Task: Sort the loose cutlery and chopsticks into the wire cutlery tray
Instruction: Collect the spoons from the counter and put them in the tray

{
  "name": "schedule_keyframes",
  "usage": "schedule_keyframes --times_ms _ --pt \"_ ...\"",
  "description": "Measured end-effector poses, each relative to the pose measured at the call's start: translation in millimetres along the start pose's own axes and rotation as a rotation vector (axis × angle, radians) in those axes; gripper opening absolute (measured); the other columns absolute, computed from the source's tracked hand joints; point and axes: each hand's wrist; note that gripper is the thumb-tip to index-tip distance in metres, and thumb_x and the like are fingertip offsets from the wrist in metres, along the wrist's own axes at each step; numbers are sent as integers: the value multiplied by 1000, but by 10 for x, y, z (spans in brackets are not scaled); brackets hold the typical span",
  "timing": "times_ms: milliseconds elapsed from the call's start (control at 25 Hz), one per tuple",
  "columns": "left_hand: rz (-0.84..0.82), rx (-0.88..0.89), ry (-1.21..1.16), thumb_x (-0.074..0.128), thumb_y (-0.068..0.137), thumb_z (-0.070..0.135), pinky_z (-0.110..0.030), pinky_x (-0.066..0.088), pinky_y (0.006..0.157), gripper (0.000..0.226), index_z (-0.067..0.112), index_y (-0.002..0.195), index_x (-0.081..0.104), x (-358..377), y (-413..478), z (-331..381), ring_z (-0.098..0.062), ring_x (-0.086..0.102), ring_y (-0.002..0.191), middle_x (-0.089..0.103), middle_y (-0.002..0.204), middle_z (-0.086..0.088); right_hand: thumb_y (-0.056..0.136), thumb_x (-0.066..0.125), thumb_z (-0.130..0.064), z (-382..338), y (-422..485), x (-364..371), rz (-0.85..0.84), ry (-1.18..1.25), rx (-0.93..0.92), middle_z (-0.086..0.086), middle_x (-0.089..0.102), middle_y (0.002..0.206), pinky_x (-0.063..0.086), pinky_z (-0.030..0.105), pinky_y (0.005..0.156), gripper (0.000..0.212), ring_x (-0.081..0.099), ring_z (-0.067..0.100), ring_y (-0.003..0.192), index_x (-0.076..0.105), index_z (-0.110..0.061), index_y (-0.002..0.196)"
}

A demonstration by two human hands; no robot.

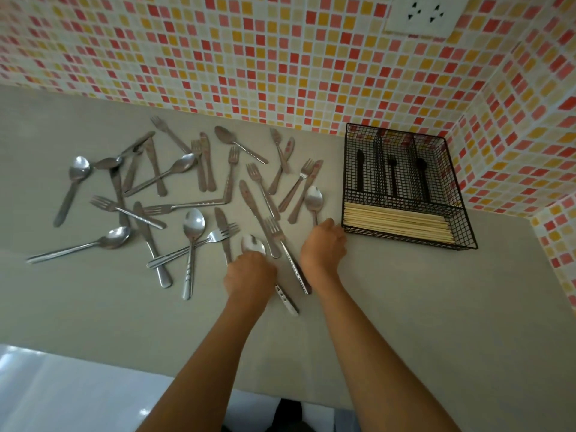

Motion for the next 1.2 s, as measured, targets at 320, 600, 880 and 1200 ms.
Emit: schedule_keyframes --times_ms 320,600,880,1200 --pt "-85 83 -102 49 87 15 -29 43 70 20 0 98 57 -182 86 -84 -32 64 89 67 95 -16 92 46 2 -80 37 -162 -168 92 158 23 35 136 44 40 96 38 47 39 118 38 2 129" --pt "126 -71 -267 37 92 -1 -43 45 83 23 -8 114 42 -671 385 -580 -47 55 104 57 110 -33 91 42 3 -351 -52 -164 -48 433 -64 16 58 118 39 25 78 32 57 30 108 51 -2 121" --pt "85 -85 -133 61 85 18 -37 49 83 26 -5 97 63 -811 717 -834 -38 61 101 66 102 -23 97 42 -11 -668 -29 94 -149 472 -49 19 65 109 44 34 79 23 59 34 103 56 -1 112" --pt "-20 -53 -64 46 91 13 -33 42 80 25 -2 108 56 -919 1012 -864 -36 59 107 65 110 -18 97 40 -12 -1144 177 202 -144 398 -108 19 65 109 43 33 79 25 58 35 106 57 1 110"
Point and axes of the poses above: each hand's wrist, its own y-axis towards the middle knuckle, its own x-axis out of the palm, z = x × y
